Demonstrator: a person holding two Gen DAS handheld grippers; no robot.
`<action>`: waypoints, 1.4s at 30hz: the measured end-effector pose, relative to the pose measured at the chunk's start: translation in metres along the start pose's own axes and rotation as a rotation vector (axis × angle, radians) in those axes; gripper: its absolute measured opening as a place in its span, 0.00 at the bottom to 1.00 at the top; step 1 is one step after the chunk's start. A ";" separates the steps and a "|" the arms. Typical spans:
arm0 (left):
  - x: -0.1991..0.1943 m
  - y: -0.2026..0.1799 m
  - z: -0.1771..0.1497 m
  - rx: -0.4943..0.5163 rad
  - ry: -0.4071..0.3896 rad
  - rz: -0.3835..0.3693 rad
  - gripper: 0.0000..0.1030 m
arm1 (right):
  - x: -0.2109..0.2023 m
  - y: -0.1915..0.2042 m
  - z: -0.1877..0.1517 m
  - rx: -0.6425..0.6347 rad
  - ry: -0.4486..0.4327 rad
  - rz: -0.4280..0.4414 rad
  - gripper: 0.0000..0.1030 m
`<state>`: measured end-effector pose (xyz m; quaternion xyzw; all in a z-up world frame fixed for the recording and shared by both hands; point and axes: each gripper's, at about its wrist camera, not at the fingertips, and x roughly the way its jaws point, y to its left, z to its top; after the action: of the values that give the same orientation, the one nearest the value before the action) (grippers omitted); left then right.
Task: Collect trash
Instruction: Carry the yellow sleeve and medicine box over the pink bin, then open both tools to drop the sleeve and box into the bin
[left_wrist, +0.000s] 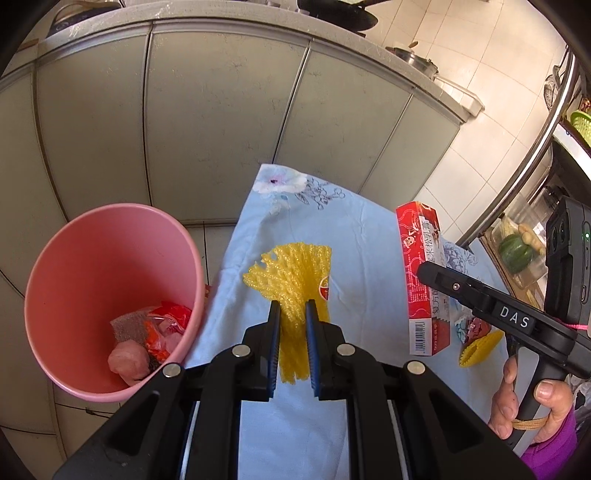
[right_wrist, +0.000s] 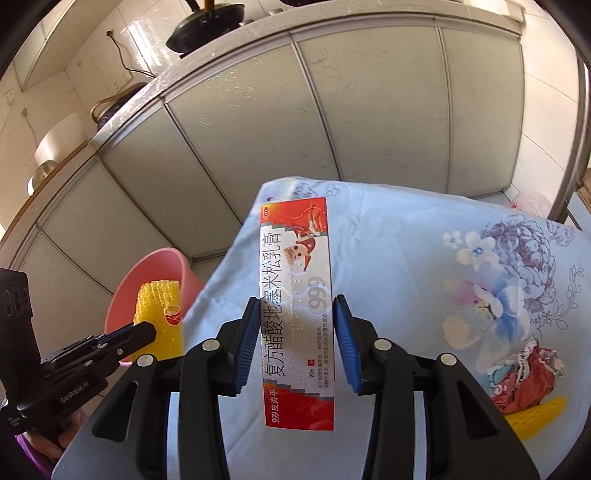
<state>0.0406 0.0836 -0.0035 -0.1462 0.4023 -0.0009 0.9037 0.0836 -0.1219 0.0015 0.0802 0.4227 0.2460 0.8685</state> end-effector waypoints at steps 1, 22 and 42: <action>-0.003 0.002 0.000 0.002 -0.010 0.004 0.12 | 0.000 0.004 0.001 -0.005 -0.003 0.007 0.40; -0.051 0.086 0.005 -0.126 -0.141 0.112 0.12 | 0.038 0.124 0.021 -0.177 0.022 0.160 0.40; -0.048 0.152 -0.008 -0.196 -0.115 0.237 0.12 | 0.104 0.189 0.004 -0.188 0.068 0.238 0.40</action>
<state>-0.0155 0.2324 -0.0140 -0.1853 0.3623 0.1533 0.9005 0.0735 0.0934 -0.0026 0.0397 0.4145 0.3881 0.8222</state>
